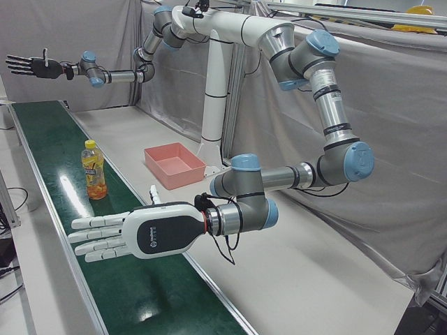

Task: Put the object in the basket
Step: 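Raise the left hand from rest toward the conveyor belt, then reach the open left hand toward the yellow juice bottle on the belt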

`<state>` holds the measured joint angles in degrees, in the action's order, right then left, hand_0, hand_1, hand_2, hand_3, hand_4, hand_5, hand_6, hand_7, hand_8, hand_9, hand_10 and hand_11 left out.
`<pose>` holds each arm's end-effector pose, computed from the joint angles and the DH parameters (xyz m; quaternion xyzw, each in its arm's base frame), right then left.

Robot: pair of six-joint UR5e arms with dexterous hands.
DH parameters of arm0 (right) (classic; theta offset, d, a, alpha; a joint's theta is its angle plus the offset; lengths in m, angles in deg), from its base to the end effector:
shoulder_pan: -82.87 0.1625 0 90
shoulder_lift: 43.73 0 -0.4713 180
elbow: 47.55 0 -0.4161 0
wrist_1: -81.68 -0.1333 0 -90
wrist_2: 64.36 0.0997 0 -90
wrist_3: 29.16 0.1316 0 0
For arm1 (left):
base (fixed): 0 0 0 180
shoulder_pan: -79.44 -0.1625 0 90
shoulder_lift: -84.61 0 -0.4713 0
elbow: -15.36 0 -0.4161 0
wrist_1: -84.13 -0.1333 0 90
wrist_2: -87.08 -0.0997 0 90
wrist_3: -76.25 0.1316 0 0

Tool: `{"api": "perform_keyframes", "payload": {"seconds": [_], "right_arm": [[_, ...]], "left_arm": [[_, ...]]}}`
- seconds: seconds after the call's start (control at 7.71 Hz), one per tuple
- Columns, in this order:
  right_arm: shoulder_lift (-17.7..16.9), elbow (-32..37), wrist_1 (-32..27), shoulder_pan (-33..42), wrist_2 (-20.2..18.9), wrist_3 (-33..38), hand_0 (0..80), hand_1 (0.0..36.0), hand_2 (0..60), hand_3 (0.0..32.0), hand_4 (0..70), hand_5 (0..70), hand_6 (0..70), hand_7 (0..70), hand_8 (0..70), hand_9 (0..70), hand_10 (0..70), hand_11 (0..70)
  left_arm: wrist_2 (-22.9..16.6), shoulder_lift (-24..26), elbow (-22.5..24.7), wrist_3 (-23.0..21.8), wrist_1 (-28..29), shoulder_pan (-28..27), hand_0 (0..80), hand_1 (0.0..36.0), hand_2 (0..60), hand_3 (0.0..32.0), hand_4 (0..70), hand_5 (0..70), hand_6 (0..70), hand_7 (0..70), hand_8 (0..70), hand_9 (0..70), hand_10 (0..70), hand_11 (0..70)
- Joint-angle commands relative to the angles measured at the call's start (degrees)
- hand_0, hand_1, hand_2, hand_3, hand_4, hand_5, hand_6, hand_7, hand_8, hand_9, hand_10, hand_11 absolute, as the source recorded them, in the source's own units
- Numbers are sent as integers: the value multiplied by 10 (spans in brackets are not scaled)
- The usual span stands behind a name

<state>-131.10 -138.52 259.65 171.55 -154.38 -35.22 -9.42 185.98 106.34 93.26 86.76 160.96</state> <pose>0.1199 -0.5806 0.6935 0.0305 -0.7404 0.6701 0.0433 -0.0210 -0.6618 0.5981 0.0245 0.7923 -0.5830 0.1780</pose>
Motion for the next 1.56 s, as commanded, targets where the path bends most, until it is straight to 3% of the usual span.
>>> {"api": "perform_keyframes", "payload": {"seconds": [0.0,0.26,0.39,0.52,0.65,0.91,1.04,1.17,1.3,1.43], "right_arm": [[0,-1,0,0,-1,0,0,0,0,0,0,0,0,0,0,0,0,0],[0,0,0,0,0,0,0,0,0,0,0,0,0,0,0,0,0,0],[0,0,0,0,0,0,0,0,0,0,0,0,0,0,0,0,0,0],[0,-1,0,0,0,0,0,0,0,0,0,0,0,0,0,0,0,0],[0,-1,0,0,0,0,0,0,0,0,0,0,0,0,0,0,0,0],[0,-1,0,0,0,0,0,0,0,0,0,0,0,0,0,0,0,0],[0,-1,0,0,-1,0,0,0,0,0,0,0,0,0,0,0,0,0],[0,-1,0,0,0,0,0,0,0,0,0,0,0,0,0,0,0,0],[0,-1,0,0,-1,0,0,0,0,0,0,0,0,0,0,0,0,0],[0,-1,0,0,0,1,0,0,0,0,0,0,0,0,0,0,0,0]], "left_arm": [[0,-20,35,0,-3,0,616,116,0,30,0,61,0,5,0,0,29,68],[0,-35,63,0,-9,0,618,123,0,16,19,79,0,4,0,0,22,59],[0,-38,82,-1,-28,0,645,146,0,24,8,66,0,2,0,0,32,76],[3,-38,109,-4,-42,-18,742,171,0,30,5,55,0,4,0,0,28,73],[26,-36,133,0,-57,-70,800,211,0,30,1,48,0,2,0,0,21,67],[181,-33,177,-7,-106,-206,800,260,0,20,22,56,0,0,0,0,24,75],[228,-30,177,-7,-105,-237,800,247,0,28,28,54,0,0,0,0,1,39],[233,-18,167,-6,-105,-240,800,202,0,20,51,64,0,0,0,0,0,19],[233,9,143,-6,-111,-241,686,166,0,4,59,100,0,0,0,0,0,3],[231,48,97,-7,-97,-243,624,136,0,2,51,108,0,0,0,0,0,0]]}}
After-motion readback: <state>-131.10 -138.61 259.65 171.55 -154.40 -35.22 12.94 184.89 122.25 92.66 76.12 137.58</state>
